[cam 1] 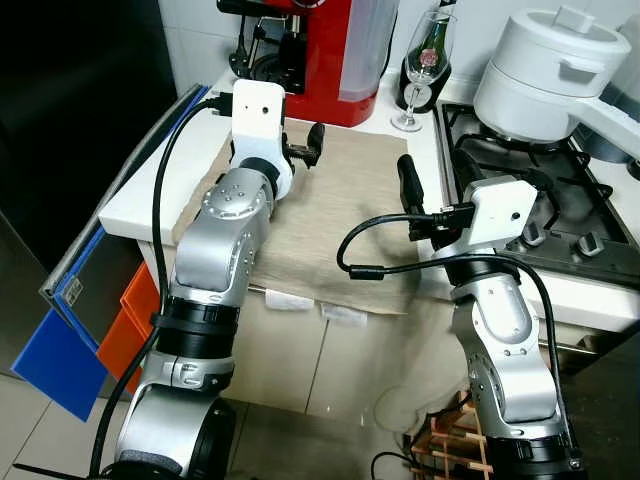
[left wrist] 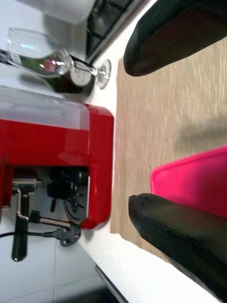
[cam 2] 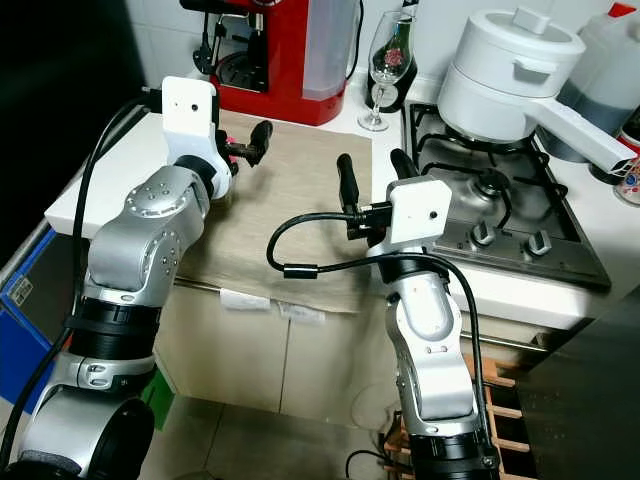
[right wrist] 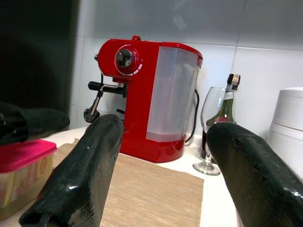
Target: Restocking fridge
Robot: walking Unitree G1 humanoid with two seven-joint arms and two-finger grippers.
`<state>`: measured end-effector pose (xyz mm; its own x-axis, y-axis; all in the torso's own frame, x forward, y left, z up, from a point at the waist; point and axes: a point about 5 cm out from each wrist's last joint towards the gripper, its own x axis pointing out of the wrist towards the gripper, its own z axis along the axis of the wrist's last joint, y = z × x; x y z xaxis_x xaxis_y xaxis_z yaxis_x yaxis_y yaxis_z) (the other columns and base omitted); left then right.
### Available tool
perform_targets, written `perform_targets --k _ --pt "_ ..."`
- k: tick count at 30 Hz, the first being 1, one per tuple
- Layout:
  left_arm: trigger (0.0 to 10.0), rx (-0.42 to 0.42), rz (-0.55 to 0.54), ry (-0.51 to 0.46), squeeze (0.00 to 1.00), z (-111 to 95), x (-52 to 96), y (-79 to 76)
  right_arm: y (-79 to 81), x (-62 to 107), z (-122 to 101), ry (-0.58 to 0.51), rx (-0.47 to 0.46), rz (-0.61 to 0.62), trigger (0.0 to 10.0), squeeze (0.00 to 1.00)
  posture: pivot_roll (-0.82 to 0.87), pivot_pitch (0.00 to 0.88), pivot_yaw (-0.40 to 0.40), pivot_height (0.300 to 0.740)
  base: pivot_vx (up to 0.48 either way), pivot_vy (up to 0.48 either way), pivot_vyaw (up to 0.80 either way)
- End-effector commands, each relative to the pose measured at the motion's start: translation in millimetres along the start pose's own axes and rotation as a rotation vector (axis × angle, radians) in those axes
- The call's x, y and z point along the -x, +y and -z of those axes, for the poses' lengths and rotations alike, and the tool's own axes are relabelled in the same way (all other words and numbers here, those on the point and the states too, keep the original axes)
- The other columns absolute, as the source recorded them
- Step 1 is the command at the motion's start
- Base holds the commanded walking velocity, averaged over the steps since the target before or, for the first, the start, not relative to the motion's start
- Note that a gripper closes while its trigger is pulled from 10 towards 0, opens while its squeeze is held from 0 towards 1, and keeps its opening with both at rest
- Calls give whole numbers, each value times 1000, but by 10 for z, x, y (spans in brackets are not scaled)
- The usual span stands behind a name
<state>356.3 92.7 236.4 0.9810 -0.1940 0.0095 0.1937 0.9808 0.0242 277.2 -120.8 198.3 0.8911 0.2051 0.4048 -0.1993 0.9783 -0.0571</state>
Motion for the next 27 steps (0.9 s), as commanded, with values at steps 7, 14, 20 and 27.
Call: perform_targets --k 7,14,20,27 --pt "10000 -61 -29 19 0 -29 112 -35 -50 3 -23 3 15 14 10000 0 -53 38 -66 740 0 0 0" --pt "10000 -71 -43 0 0 -30 270 67 -62 -10 -7 6 16 17 10000 0 -50 35 -76 740 0 0 0" --pt "10000 -59 -83 16 0 150 486 146 -98 -58 -1 1 24 35 10000 0 -63 43 -109 740 0 0 0" --pt "10000 -3 -91 22 0 223 551 58 -115 -125 -28 -14 39 21 10000 0 -71 38 -128 740 0 0 0"
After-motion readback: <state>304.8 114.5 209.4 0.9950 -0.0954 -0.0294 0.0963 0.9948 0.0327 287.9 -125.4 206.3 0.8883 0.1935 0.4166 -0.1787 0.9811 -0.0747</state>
